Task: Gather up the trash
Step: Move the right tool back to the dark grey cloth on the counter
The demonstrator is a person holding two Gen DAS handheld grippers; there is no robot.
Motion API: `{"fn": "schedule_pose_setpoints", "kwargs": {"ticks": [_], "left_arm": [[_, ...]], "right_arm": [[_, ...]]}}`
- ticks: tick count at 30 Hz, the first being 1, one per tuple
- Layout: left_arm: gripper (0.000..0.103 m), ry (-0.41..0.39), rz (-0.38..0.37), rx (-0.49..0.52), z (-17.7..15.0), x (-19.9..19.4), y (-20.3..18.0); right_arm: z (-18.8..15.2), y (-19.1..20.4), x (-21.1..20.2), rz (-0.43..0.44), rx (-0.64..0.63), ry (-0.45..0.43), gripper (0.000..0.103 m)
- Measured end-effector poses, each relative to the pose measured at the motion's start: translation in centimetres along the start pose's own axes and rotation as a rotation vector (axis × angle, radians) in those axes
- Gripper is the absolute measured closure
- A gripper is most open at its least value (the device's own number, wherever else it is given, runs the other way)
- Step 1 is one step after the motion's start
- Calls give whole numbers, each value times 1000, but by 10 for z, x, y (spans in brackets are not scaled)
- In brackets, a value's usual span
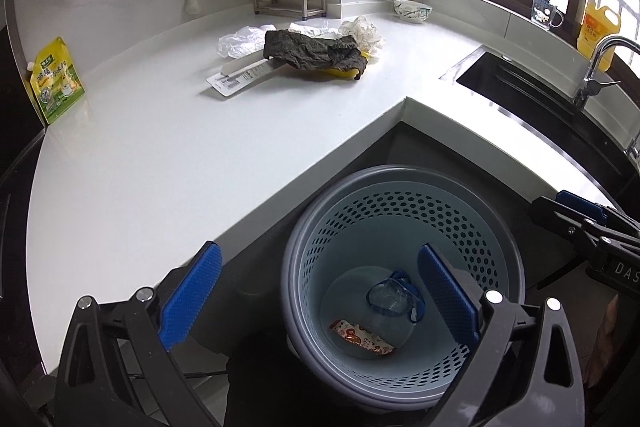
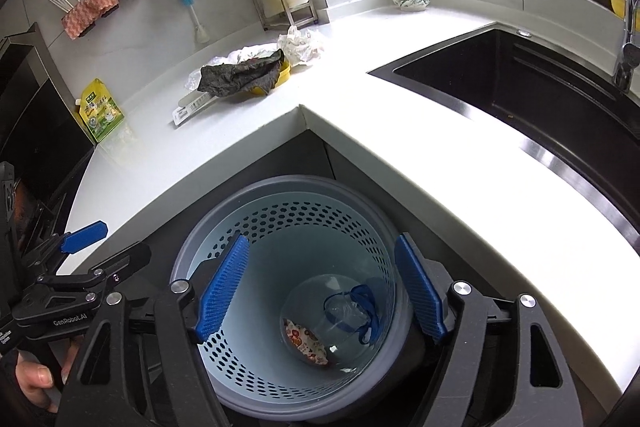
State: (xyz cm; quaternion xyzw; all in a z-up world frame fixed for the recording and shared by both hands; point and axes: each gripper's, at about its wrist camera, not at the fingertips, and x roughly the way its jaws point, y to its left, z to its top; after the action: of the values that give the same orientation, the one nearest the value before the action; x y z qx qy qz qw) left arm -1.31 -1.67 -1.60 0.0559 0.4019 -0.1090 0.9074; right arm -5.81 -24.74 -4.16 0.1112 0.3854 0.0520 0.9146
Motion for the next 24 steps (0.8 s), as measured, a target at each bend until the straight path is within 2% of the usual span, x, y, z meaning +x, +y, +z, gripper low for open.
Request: {"fn": "schedule_pose_setpoints", "kwargs": {"ticks": [3,6,12,17,20,24], "left_arm": [[6,-6,33,22,7,0,1],[6,-17,51,3,16,0,9],[6,-62,93,-25,42,2,27],[6,-110,119,-49,65,4,46],[6,-132,165,-51,79,8,55],[6,-172,202,-93,96,15,74]], "right_arm": [[3,0,-1,-12,-6,-19,29],[9,2,-1,-33,-25,-43,24],[29,8,4,-43,-57,-97,24],[60,16,14,-15,-75,-164,24],[81,26,24,-6,-94,-195,24],[108,47,47,-25,-159,-186,24]]}}
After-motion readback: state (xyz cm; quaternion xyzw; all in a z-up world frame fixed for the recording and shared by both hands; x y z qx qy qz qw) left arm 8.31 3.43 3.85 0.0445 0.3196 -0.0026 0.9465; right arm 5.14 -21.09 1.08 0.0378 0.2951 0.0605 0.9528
